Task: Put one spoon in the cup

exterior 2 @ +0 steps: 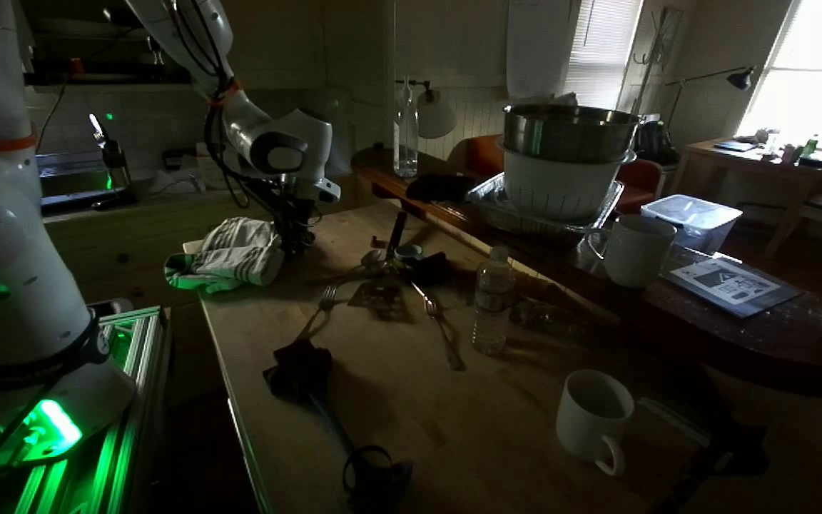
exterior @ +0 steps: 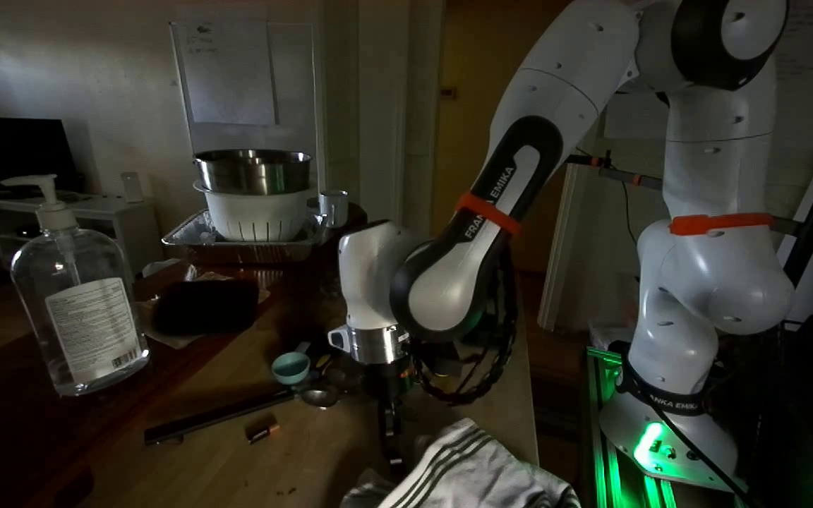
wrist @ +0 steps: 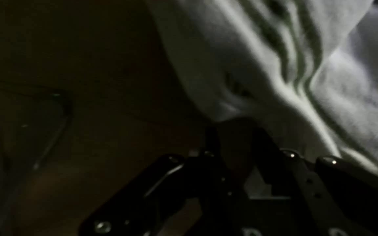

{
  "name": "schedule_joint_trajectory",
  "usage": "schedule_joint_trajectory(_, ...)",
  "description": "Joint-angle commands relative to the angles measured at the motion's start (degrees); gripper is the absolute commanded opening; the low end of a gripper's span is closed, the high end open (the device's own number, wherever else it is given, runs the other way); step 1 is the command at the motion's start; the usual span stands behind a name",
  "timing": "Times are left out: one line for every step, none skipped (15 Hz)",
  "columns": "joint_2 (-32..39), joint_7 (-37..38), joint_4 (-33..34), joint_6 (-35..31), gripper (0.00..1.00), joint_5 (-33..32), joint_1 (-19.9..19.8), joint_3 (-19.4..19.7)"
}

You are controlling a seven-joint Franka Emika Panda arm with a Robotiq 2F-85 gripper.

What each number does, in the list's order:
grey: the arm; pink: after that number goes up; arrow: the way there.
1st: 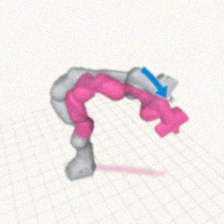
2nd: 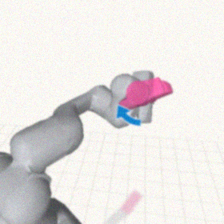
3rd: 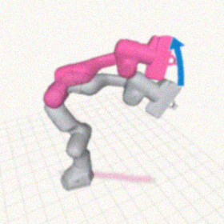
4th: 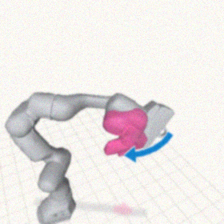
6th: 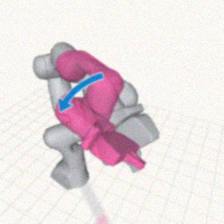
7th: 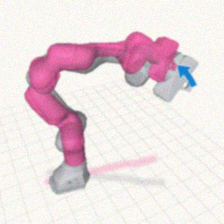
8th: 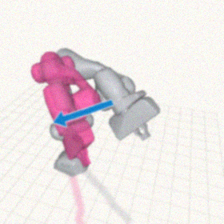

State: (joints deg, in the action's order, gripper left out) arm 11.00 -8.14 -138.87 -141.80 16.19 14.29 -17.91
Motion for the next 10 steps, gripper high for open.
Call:
schedule_joint_trajectory(-3.9, 9.5, -2.3, -2.2, 0.65, -8.3, -0.1, 4.3)
schedule_joint_trajectory(-3.9, 10.6, -2.1, -2.8, 0.74, -8.6, -0.8, 5.1)
schedule_joint_trajectory(-3.8, 13.3, -2.0, -3.2, 0.81, -10.9, -0.9, 6.4)
schedule_joint_trajectory(-3.4, 15.2, -1.6, -3.4, 0.87, -12.6, -1.1, 7.3)
schedule_joint_trajectory(-2.8, 16.9, -1.1, -3.9, 0.95, -14.3, -1.3, 8.1)
schedule_joint_trajectory(-2.2, 19.7, -0.7, -4.6, 1.0, -17.0, -1.2, 9.2)
schedule_joint_trajectory(-1.8, 22.0, -0.3, -4.8, 1.0, -19.2, -1.2, 10.0)
schedule_joint_trajectory(-1.4, 25.0, -0.1, -4.9, 1.0, -21.7, -1.1, 11.0)
schedule_joint_trajectory(-0.9, 26.7, 0.3, -5.3, 1.0, -22.1, -1.2, 11.4)
schedule_joint_trajectory(-0.7, 29.0, 0.5, -5.7, 1.0, -23.0, -1.2, 11.9)
